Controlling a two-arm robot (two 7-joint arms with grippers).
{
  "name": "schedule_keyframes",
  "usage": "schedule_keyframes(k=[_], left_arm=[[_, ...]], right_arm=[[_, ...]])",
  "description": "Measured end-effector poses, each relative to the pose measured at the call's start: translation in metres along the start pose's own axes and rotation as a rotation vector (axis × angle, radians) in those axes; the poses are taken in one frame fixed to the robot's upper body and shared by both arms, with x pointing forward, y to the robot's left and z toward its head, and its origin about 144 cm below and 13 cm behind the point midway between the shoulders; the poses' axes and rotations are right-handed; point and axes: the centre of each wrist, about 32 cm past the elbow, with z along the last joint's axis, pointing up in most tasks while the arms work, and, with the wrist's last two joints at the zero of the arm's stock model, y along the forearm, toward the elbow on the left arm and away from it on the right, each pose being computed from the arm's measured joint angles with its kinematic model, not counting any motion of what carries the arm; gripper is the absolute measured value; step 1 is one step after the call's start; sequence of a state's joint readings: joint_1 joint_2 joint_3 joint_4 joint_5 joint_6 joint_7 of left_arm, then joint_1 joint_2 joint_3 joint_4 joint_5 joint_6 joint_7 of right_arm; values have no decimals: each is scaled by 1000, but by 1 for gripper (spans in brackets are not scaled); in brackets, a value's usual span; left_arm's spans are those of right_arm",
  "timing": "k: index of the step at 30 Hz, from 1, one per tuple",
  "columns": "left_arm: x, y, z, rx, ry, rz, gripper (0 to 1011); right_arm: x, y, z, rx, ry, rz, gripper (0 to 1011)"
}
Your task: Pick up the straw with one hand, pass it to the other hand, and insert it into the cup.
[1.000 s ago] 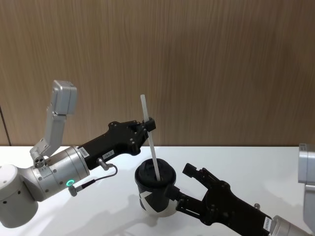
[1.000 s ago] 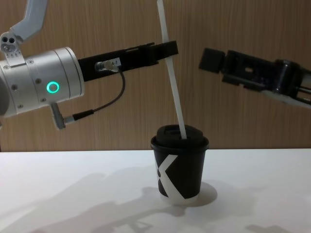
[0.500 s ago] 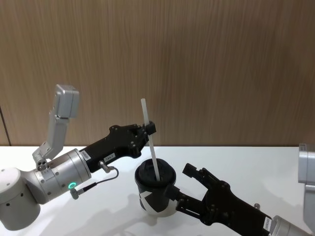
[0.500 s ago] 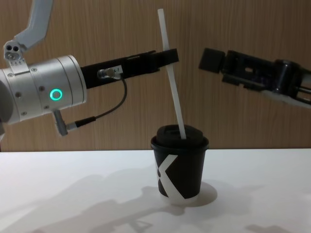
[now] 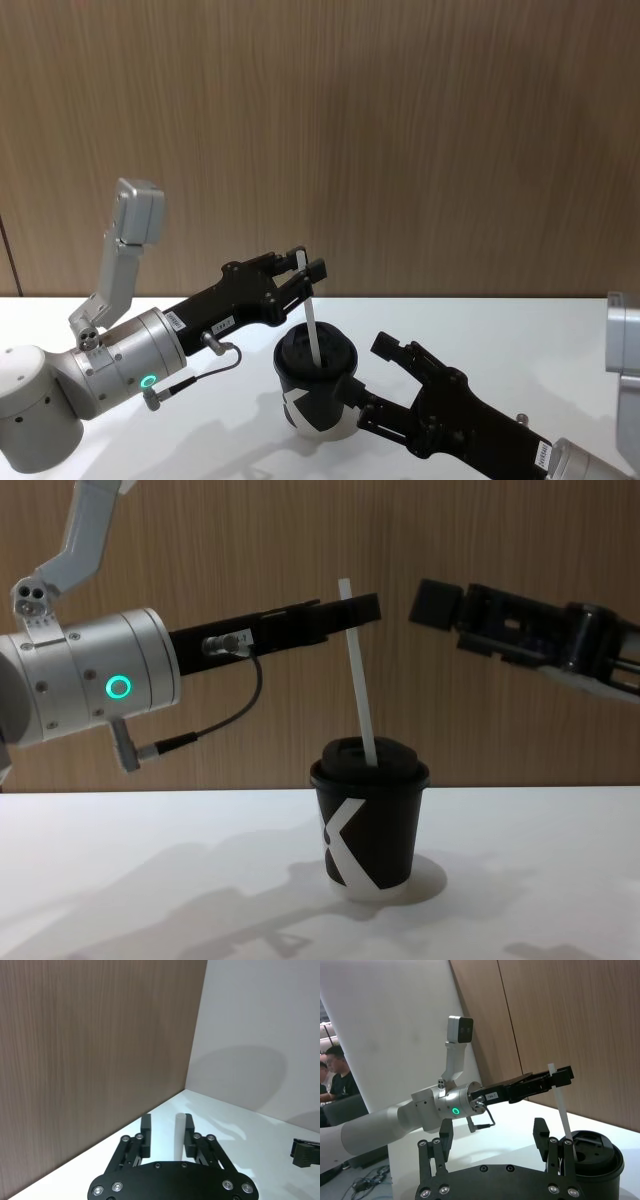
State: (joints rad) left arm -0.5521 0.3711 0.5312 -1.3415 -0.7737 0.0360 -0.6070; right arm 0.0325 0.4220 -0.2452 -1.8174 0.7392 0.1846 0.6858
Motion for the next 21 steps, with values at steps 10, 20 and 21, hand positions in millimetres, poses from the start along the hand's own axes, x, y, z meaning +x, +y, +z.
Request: schedule_keyframes(k=[10,20,21], left_arm=[[0,2,0,-4,4,20,641],[-2,5,7,-38,-10,31,952],[-2,6,7,-40,-11,32,952]], right_arm=[[0,0,0,0,0,0,1001],[0,0,0,0,0,0,1001],[0,0,0,0,0,0,1001]])
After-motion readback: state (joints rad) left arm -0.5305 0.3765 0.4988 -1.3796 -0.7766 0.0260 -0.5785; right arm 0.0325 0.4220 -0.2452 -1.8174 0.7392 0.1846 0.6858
